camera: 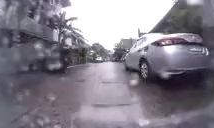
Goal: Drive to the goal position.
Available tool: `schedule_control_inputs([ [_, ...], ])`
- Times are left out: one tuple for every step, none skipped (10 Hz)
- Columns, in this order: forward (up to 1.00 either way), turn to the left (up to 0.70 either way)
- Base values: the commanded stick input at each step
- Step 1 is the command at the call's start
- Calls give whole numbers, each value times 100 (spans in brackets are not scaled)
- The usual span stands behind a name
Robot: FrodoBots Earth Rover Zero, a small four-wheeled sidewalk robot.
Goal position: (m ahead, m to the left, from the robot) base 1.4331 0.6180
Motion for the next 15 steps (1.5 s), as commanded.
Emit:
schedule_control_inputs([
  [100,0],
  [100,0],
  [100,0],
  [100,0],
  [100,0],
  [100,0],
  [100,0],
  [100,0],
  [100,0],
  [100,0],
  [100,0],
  [100,0],
  [100,0],
  [100,0],
  [100,0],
])
